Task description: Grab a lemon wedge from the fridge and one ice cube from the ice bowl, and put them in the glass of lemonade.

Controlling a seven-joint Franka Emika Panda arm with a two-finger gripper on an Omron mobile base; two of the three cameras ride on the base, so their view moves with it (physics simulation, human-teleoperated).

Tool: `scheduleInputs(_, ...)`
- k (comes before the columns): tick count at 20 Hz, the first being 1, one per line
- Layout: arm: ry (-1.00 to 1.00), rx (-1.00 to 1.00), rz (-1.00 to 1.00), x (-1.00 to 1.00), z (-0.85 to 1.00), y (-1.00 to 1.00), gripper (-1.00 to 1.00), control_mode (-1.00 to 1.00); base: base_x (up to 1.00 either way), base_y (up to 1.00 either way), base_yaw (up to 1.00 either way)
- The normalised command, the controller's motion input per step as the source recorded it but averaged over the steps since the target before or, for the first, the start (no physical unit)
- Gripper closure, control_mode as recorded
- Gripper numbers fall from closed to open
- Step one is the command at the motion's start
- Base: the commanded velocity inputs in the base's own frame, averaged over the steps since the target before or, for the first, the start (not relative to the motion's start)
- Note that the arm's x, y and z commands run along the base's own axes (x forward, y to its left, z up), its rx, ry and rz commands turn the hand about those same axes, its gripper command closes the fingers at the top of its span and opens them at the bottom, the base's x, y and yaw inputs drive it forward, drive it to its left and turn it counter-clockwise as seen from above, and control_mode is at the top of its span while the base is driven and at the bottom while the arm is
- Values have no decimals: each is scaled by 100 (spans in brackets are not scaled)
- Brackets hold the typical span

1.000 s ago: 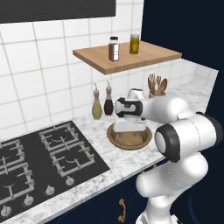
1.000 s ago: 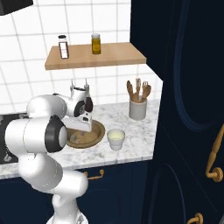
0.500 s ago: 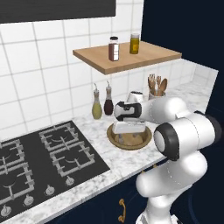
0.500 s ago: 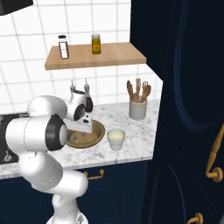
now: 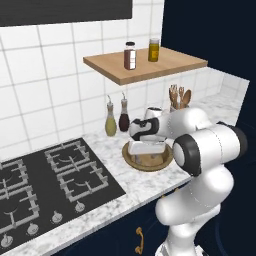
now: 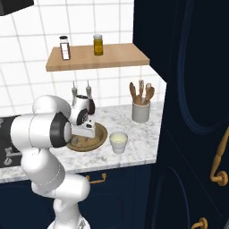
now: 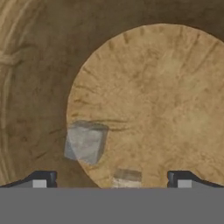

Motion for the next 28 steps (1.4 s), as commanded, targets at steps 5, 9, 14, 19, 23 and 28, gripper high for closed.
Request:
scheduleInputs(5,0,0,-9,-12,-35,-2,-100,-100,0,0,0)
scheduleInputs(9,9,0,-8,-20,-16,-5,-100,-100,0,0,0)
scheduleInputs(14,13,0,-7,-14,0,-6,-100,-100,0,0,0)
scheduleInputs(19,7,0,-8,-14,-2,-2,-100,-100,0,0,0)
scheduleInputs(23,1,0,-7,-4,-11,0,-100,-100,0,0,0)
scheduleInputs(28,5,0,-7,-12,-32,0,-100,-100,0,0,0)
